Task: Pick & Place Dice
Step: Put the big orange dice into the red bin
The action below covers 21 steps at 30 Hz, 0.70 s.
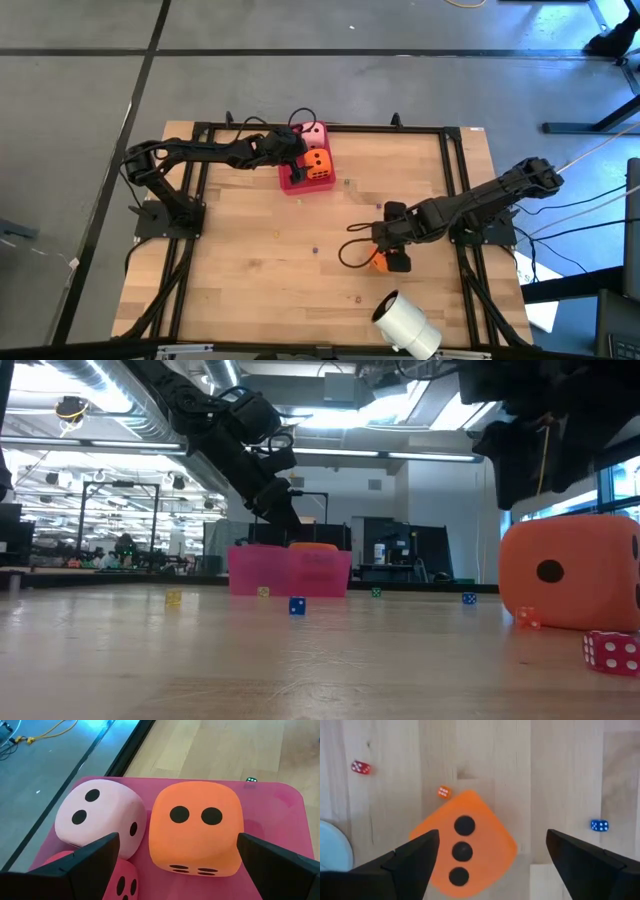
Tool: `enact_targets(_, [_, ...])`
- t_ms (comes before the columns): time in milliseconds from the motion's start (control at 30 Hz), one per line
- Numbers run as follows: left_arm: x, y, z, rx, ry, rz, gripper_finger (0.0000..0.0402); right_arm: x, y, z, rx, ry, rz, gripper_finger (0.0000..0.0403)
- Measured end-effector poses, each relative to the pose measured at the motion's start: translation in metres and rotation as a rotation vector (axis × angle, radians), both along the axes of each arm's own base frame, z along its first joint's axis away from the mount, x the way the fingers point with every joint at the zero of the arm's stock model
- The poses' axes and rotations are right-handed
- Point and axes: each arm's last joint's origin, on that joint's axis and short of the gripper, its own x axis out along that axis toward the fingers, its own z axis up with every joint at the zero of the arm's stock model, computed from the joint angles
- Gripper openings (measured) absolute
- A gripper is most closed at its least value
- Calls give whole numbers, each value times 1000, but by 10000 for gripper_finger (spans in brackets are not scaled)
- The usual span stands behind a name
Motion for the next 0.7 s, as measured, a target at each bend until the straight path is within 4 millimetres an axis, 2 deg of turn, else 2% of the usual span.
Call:
enact_targets(300, [0, 0, 0, 0, 1, 0, 400, -1, 9, 1, 7, -20, 37, 368])
enact_targets(500, [0, 0, 0, 1, 1, -1, 400, -4, 19, 2, -20, -40, 144, 370])
enact_targets(700, [0, 0, 0, 1, 0, -1, 400, -6, 26, 2, -43, -62, 216, 397])
